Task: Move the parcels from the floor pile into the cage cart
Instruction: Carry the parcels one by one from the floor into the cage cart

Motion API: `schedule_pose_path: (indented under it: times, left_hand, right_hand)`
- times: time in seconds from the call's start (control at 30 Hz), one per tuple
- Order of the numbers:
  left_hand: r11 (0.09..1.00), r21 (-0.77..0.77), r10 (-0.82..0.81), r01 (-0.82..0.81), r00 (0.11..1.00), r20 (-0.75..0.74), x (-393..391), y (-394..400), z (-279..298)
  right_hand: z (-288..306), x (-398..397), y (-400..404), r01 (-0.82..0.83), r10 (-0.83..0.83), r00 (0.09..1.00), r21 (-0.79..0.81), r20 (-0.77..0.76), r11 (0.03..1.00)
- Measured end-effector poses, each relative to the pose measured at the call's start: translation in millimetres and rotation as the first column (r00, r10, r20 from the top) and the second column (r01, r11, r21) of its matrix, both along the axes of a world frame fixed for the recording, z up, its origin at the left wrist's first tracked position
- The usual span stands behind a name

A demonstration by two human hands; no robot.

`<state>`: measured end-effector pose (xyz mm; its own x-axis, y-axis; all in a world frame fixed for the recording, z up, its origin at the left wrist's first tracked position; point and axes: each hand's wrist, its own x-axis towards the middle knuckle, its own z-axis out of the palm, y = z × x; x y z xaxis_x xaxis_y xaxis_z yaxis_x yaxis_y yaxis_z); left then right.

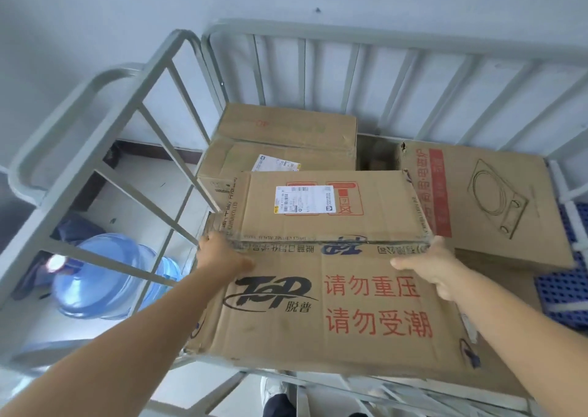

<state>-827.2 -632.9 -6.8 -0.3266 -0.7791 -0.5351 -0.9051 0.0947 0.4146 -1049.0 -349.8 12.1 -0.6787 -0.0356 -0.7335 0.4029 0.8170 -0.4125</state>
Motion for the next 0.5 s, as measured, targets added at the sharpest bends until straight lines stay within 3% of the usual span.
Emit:
schedule_pose_path:
  times: [0.2,0.5]
  left_hand:
    - [0.997,-0.074,0.002,-0.005,1.000,-0.030,44,-61,-14]
    - [0.996,-0.087,-0.005,0.007,1.000,0.015,77,-113,-48]
  right_hand:
    - [-55,61,-61,0.051,-0.055,0.997,-0.073,-0.060,0.996]
    - [-104,104,-124,-0.037,0.030,0.991,-0.049,-0.129,0.998]
